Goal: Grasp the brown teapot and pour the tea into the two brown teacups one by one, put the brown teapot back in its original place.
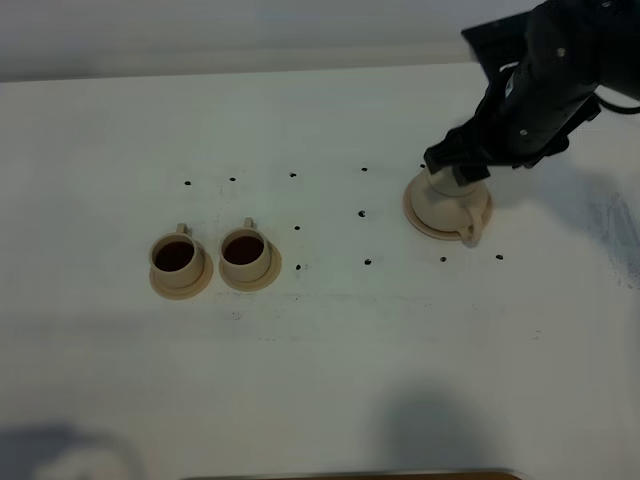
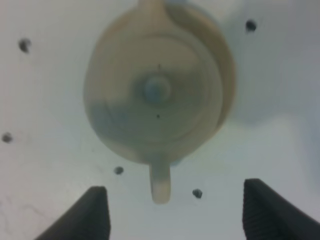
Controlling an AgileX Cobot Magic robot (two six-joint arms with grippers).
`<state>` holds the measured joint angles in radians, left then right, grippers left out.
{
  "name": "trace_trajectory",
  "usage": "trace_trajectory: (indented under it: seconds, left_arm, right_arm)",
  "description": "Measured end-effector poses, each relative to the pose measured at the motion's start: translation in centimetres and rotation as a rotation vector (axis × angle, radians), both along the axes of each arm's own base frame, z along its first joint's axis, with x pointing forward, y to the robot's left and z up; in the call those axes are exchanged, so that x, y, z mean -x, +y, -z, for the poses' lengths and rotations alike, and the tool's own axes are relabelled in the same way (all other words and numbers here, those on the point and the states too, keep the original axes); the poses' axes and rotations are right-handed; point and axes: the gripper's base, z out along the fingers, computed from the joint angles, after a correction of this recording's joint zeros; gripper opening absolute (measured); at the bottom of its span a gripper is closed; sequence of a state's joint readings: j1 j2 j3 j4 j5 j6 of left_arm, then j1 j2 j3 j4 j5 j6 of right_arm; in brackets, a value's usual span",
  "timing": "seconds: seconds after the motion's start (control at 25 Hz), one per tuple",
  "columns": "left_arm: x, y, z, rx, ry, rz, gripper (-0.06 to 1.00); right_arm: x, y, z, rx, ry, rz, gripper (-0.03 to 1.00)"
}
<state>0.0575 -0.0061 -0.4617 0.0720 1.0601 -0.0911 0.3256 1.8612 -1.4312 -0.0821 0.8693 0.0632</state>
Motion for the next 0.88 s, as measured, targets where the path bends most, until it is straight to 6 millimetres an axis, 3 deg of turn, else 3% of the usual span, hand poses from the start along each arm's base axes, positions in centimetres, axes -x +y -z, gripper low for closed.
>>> trace_trajectory:
  seconds: [0.16, 0.32, 0.6, 0.88]
  left_arm:
    - [0.0, 0.0, 0.0, 0.000, 0.000, 0.000, 0.30]
    - [0.0, 0.0, 0.0, 0.000, 0.000, 0.000, 0.30]
    - [0.0, 0.0, 0.0, 0.000, 0.000, 0.000, 0.30]
    - [0.0, 0.0, 0.0, 0.000, 0.000, 0.000, 0.30]
  right_arm:
    - [-0.9, -1.5, -1.8, -0.045, -0.133, 0.036, 0.55]
    - [-0.6, -2.5, -4.2, -0.066, -0.220, 0.056, 0.54]
    - [1.5, -3.6, -8.2, -0.081, -0.287, 0.070, 0.54]
    - [5.3, -7.0, -9.0, -0.087, -0.350, 0.139, 0.54]
